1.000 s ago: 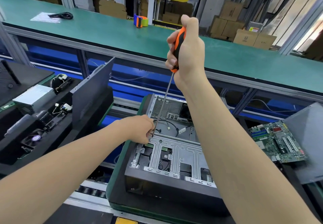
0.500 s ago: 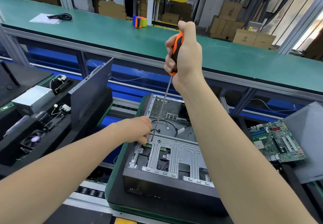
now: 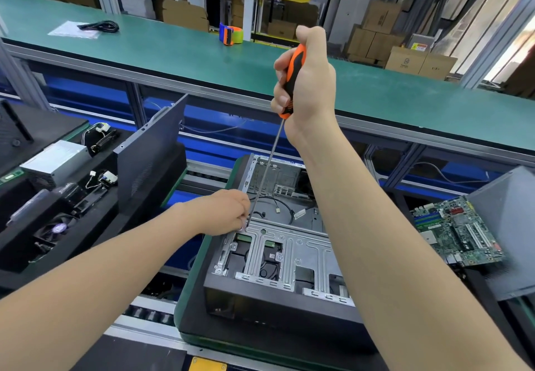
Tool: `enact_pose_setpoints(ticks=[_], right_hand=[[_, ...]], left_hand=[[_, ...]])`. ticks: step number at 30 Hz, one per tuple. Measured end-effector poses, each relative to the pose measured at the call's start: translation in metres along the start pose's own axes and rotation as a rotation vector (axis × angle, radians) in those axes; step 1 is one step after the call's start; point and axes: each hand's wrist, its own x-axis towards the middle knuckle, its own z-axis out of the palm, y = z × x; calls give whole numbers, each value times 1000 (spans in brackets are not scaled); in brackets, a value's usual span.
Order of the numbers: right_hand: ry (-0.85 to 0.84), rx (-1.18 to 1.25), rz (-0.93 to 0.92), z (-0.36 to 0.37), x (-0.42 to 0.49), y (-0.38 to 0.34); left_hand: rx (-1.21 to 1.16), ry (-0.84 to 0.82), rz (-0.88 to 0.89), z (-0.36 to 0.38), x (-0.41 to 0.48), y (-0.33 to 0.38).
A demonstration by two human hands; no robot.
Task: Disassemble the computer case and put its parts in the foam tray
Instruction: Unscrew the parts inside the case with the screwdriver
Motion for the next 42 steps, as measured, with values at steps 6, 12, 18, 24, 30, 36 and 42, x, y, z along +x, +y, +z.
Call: enact_pose_setpoints(ticks=[6, 12, 18, 24, 30, 36, 42], right_hand=[[-5, 30, -16, 12, -2, 9], [4, 10, -7, 20, -4, 20], [-2, 0, -23, 23, -3, 18], [13, -14, -8, 24, -1, 19], [0, -26, -4, 25, -1, 21], [-20, -20, -4, 28, -1, 21], [-15, -29, -7, 27, -1, 21]], left_hand=[[-348, 2, -17, -9, -19, -17], [-427, 110, 15, 5, -24, -16], [-416, 140, -14, 11, -24, -15], [-406, 139, -4, 10, -24, -16], [-423, 154, 14, 13, -21, -16], [-414, 178, 44, 15, -19, -18], [-427, 180, 38, 19, -18, -20]])
